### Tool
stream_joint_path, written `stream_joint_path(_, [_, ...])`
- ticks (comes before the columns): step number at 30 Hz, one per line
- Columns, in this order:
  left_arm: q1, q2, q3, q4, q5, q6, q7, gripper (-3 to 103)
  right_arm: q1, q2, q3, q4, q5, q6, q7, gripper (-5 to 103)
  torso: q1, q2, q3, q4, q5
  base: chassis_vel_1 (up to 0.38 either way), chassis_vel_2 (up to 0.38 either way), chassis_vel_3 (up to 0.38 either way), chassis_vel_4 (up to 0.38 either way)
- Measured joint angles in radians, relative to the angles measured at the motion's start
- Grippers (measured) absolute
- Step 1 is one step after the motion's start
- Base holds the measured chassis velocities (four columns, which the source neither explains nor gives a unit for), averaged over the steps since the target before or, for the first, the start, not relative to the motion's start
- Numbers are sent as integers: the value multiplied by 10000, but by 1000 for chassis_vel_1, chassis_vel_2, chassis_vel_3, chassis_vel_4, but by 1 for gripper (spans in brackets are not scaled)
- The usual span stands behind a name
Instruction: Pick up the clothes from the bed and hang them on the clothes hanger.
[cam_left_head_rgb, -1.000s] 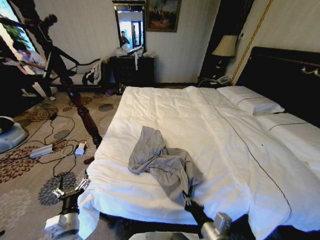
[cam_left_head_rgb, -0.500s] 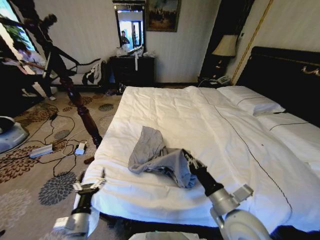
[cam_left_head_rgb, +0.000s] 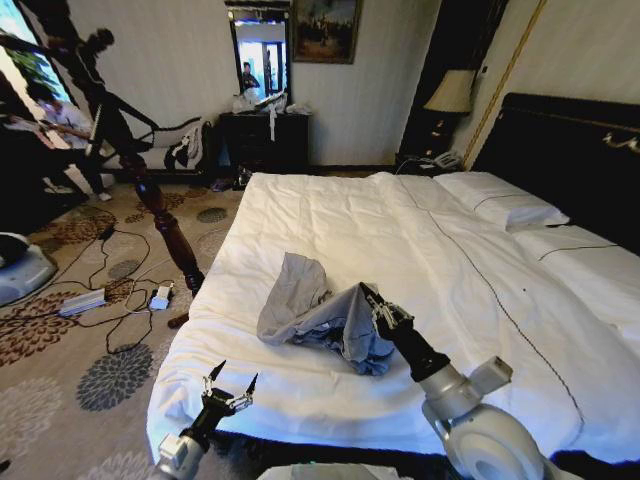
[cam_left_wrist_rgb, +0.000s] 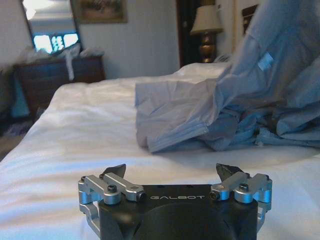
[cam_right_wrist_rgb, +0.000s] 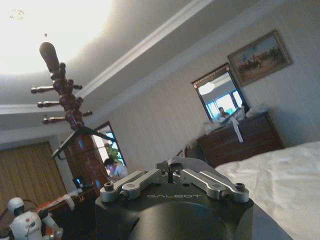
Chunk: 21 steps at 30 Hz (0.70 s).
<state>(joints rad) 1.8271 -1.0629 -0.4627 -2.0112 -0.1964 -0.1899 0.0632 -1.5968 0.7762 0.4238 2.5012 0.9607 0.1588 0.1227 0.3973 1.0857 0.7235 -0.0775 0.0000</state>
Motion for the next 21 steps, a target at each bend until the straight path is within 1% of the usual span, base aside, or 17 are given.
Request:
stream_joint_path(1, [-254,24,132,88,121,-13,-29,100,66,-3,0,-1,33,-4,3,0,0,0,0,-1,-1,0,0,0,0])
stream_joint_path(2, [-775,38,376,270,534,-149,-90,100,232,-15,-10,-1,92,-13,5,0,0,0,0,-5,0,0,0,0,0])
stream_joint_path(4, [-1408,-78,550,528,1245,-457,-192,100,378,-24,-18,-3,144,-10,-9,0,1,0,0,-5,2,0,0,0,0])
stream_joint_path(5, [-1408,-78,550,528,1245,-457,-192,100,378,-24,-18,-3,144,-10,-9,0,1,0,0,-5,2,0,0,0,0])
stream_joint_path(7, [-2012,-409,688,897,2103,-903,-296,100,527,25,15,-5,252,51,-54,0,1,-1,0,-4,1,0,0,0,0])
stream_joint_path(9, [-2335,-726,806,1187,2494,-1120,-354,100,552,50,78,-7,337,108,-166,0,1,0,0,-4,2,0,0,0,0])
stream_joint_path(10, [-2335,-726,806,1187,2494,-1120,-354,100,552,50,78,-7,337,108,-166,0,1,0,0,-4,2,0,0,0,0])
stream_joint_path(11, [-2447,-854,859,1310,2665,-1182,-378,100,548,48,102,-7,322,138,-241,0,1,0,0,-3,1,0,0,0,0])
stream_joint_path(13, [-2690,-1130,1065,1655,3270,-1380,-388,100,550,11,143,-8,291,194,-355,0,1,0,0,-1,1,0,0,0,0])
stream_joint_path(14, [-2690,-1130,1065,1655,3270,-1380,-388,100,550,11,143,-8,291,194,-355,0,1,0,0,-1,1,0,0,0,0])
stream_joint_path(15, [-2764,-1183,1141,1753,3497,-1464,-386,100,574,1,151,-9,305,194,-357,0,1,0,-1,-2,1,0,0,0,0])
stream_joint_path(16, [-2907,-1268,1270,1946,3968,-1631,-386,100,634,-2,156,-10,356,194,-346,0,1,0,0,-2,2,0,0,0,0])
stream_joint_path(17, [-2987,-1310,1320,2043,4170,-1701,-395,100,666,12,156,-11,401,184,-325,0,1,-1,0,-1,1,0,0,0,0])
stream_joint_path(18, [-2987,-1310,1320,2043,4170,-1701,-395,100,666,12,156,-11,401,184,-325,0,1,-1,0,-1,1,0,0,0,0])
stream_joint_path(20, [-3169,-1437,1413,2279,4481,-1765,-467,100,681,64,138,-11,455,155,-267,0,1,0,0,-4,3,0,0,0,0])
stream_joint_path(21, [-3247,-1535,1445,2401,4571,-1767,-508,103,674,92,122,-11,459,140,-253,0,1,0,0,-3,2,0,0,0,0])
